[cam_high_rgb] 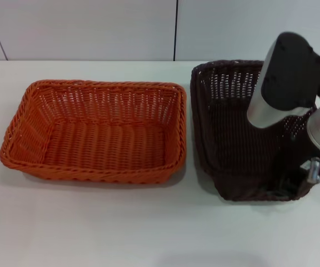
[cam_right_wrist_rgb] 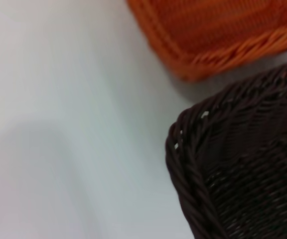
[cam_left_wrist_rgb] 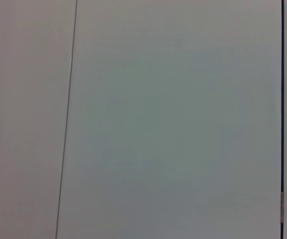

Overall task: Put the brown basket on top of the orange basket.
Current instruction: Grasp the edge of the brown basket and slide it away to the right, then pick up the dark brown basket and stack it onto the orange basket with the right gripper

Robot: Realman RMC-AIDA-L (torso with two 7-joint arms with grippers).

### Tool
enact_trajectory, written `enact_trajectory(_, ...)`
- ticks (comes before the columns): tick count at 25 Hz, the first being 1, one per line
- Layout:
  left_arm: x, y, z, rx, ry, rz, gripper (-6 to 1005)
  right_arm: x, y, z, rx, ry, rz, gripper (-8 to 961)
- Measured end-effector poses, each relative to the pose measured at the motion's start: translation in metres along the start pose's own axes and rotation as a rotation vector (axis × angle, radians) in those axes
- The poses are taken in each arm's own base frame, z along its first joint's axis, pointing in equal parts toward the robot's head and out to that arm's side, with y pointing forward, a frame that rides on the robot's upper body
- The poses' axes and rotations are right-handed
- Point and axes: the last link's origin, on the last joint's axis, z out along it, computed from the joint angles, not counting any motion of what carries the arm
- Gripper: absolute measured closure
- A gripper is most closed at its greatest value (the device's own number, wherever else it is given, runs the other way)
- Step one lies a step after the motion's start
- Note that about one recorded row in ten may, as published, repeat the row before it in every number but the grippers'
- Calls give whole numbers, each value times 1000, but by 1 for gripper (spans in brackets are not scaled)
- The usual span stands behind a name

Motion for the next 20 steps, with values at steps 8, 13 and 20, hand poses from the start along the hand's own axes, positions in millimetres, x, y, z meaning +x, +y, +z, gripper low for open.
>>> enact_trajectory(8,0,0,0,0,2,0,189,-12,-2,-17,77,-60,-22,745)
enact_trajectory(13,0,0,0,0,2,0,189,-21,-3,-33,139,-92,-43,753)
enact_trajectory(20,1,0,0,-1,4,-1,189,-28,0,-56,229,-134,-80,757)
